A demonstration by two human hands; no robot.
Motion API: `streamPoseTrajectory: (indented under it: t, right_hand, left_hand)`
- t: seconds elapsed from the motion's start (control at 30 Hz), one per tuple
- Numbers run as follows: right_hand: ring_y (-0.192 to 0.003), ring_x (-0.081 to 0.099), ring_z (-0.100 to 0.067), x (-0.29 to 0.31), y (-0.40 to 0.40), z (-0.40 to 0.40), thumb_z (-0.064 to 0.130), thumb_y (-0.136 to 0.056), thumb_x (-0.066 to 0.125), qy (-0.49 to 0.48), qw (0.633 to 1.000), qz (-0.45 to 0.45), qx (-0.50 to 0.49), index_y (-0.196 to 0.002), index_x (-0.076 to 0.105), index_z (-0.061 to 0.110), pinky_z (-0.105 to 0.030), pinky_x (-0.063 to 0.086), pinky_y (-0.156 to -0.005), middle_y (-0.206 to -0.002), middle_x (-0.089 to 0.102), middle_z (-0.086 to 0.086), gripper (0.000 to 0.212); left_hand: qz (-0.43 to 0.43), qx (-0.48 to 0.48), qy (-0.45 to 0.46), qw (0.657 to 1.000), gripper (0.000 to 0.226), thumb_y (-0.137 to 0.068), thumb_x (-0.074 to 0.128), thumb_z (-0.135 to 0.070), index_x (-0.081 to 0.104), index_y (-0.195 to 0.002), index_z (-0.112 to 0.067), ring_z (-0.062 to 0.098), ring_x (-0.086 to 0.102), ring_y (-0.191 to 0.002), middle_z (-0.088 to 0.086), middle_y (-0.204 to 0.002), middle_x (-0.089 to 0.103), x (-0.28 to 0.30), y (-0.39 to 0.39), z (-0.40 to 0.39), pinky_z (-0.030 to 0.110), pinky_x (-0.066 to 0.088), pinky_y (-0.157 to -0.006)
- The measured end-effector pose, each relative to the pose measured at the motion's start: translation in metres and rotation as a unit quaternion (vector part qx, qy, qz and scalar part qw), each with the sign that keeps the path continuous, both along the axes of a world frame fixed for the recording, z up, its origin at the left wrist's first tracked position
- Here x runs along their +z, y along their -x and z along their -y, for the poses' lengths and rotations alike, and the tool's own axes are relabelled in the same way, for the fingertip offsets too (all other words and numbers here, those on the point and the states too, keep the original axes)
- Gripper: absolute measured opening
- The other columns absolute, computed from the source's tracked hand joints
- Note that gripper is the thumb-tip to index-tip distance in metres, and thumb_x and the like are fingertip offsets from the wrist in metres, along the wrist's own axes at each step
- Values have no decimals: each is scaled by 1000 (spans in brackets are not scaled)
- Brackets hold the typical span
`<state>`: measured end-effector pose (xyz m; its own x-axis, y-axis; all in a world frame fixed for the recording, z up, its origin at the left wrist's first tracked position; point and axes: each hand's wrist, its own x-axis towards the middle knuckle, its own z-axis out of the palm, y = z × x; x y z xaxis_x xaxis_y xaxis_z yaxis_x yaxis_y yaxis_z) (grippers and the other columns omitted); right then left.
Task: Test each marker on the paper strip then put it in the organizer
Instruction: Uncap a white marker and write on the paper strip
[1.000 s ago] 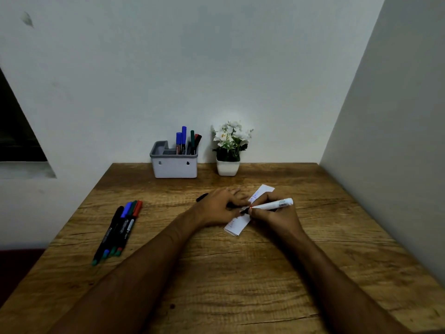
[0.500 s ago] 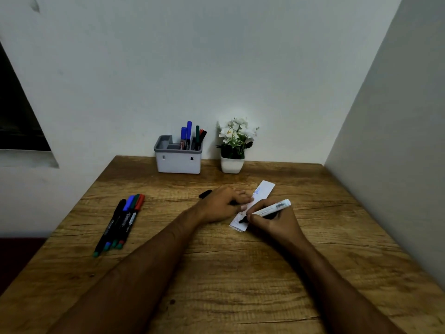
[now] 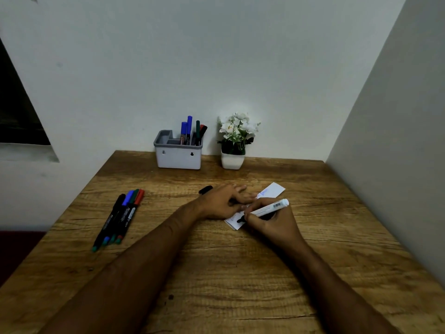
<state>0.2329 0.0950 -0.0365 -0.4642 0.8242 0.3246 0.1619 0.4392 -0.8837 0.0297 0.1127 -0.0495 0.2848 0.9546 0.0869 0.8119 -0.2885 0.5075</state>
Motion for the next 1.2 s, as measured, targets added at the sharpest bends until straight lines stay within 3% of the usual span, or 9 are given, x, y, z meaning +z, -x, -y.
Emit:
streamPoseTrajectory:
  t: [0.1,0.2,0.27,0.43,0.53,0.77,0.93,1.1,1.2]
  right_hand:
    - [-72,72,-19,1,1,1,-4,-79,73,2,1000,5,0,-71,76,9,-30,55,-64,-74,76,-3,16]
    - [-72,72,-22,1,2,1,-2,-79,74,-9,1000,15,10,-71,76,10,-36,56,-64,-74,76,-4,15]
    - [-68,70,-19,0,2,1,1,-78,76,-18,1000,22,14,-70,76,12,-32,53,-61,-71,75,-3,14]
    - [-67,68,-14,1,1,2,10,-74,76,-1,1000,13,10,-69,74,13,-27,51,-59,-71,74,-1,6]
    - [-69,70,-19,1,2,1,-1,-78,75,-18,999,24,15,-72,76,10,-32,53,-62,-73,75,-2,13]
    - [-65,66,-26,-1,1,0,-1,-75,75,-19,1000,22,-6,-66,71,10,-31,49,-58,-67,72,-4,14]
    - [-64,67,-9,1,3,0,1,-77,75,-10,999,34,-23,-68,73,13,-24,51,-58,-69,73,3,16]
    - [-65,69,-5,3,2,-1,-3,-77,75,-6,999,36,-35,-70,75,13,-18,51,-57,-71,75,6,18]
    - [-66,70,-10,2,2,-2,-1,-76,76,-1,998,44,-43,-70,74,11,-24,53,-58,-71,76,2,14]
  left_hand:
    - [8,-9,-4,1000,40,-98,59,-23,58,-137,-34,6,19,-147,-3,-158,35,2,-1,3,30,13,-122]
    - [4,-11,-20,1000,42,-98,59,-23,57,-138,-36,5,19,-146,-3,-158,35,1,-1,2,33,15,-123]
    - [3,-12,-14,1000,41,-98,59,-23,58,-137,-36,0,19,-143,-3,-156,38,2,0,2,31,19,-122]
    - [-19,-2,-3,1000,41,-97,58,-28,57,-135,-42,24,26,-149,2,-160,31,0,-1,0,46,28,-119]
    - [-22,-1,-8,1000,43,-97,58,-24,57,-135,-43,24,25,-150,3,-160,31,0,-1,0,44,26,-120]
    - [-3,-5,-6,1000,40,-96,60,-28,59,-134,-39,23,23,-150,4,-159,33,2,-2,1,47,25,-121]
    - [-5,-2,-5,1000,40,-96,60,-24,59,-134,-37,24,24,-150,6,-159,32,3,-2,3,46,25,-121]
    - [-3,4,0,1000,42,-96,60,-23,57,-136,-38,23,23,-150,4,-160,31,6,-4,4,44,24,-121]
    - [-11,4,-1,1000,42,-97,59,-25,55,-136,-41,24,23,-150,3,-160,31,4,-4,3,43,23,-121]
